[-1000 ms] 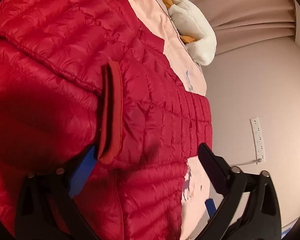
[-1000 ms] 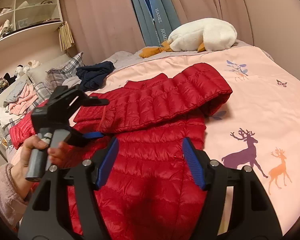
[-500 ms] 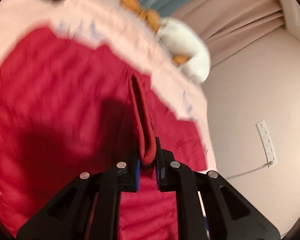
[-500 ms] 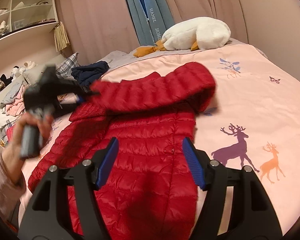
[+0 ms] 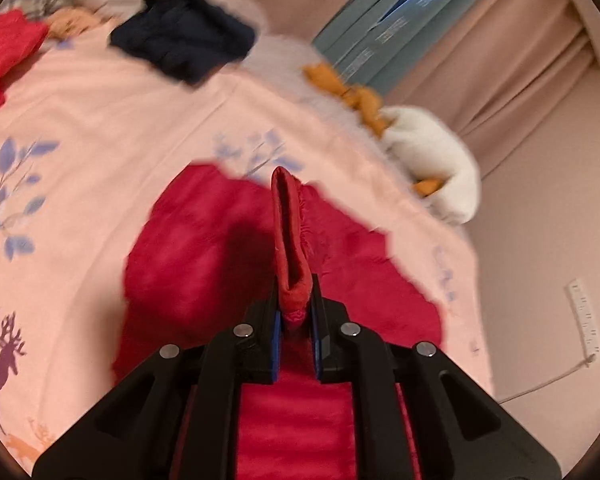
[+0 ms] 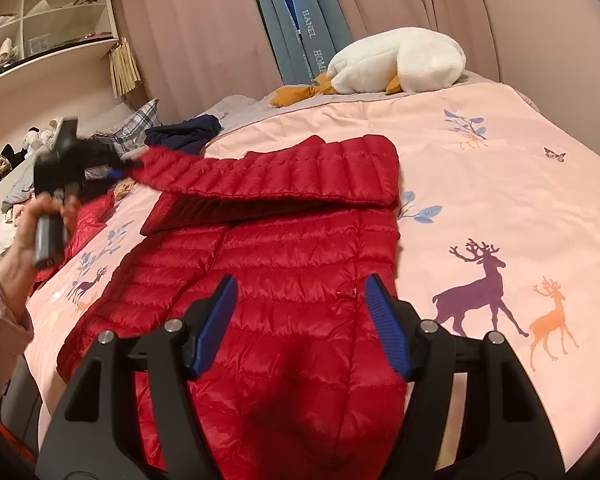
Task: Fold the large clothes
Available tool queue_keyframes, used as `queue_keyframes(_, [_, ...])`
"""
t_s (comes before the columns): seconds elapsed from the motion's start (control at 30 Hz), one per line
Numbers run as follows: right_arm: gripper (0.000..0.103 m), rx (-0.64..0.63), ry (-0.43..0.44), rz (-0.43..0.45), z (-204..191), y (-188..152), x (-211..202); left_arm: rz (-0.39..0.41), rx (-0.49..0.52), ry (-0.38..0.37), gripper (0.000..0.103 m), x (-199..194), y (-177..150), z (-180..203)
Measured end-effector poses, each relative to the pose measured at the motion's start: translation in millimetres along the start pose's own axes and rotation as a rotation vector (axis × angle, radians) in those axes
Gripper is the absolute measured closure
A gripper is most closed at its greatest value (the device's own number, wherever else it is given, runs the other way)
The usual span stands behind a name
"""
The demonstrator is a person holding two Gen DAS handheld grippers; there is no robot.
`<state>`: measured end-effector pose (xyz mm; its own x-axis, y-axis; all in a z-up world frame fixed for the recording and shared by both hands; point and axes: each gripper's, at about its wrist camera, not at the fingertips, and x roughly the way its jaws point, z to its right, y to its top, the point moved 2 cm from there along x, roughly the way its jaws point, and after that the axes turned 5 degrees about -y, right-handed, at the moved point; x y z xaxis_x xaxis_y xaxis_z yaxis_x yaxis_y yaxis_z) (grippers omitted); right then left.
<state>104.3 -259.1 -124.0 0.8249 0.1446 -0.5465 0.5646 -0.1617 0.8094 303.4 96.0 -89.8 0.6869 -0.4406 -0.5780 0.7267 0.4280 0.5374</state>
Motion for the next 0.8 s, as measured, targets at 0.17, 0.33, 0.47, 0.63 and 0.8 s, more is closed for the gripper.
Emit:
queue_keyframes(0.17, [0.034,0.001,-0.006,-0.011,-1,1,3,-0.084,-0.023,0.101,0.085,29,-15,-37])
queue_keyframes(0.33, [0.033,-0.016,-0.01,-0.02,-3,7,7,-0.103,-0.019,0.161,0.05,28,-19,-56])
queue_keyframes(0.47, [0.032,-0.039,-0.032,-0.024,1,21,11,-0.06,0.073,0.195,0.046,6,-14,-50])
queue_keyframes(0.63, [0.032,-0.067,-0.051,-0.036,4,51,35,-0.036,0.243,0.195,0.046,-2,-11,-17])
queue_keyframes(0.8, [0.032,-0.082,-0.046,-0.091,-2,85,89,-0.076,0.402,0.211,0.046,26,-20,19])
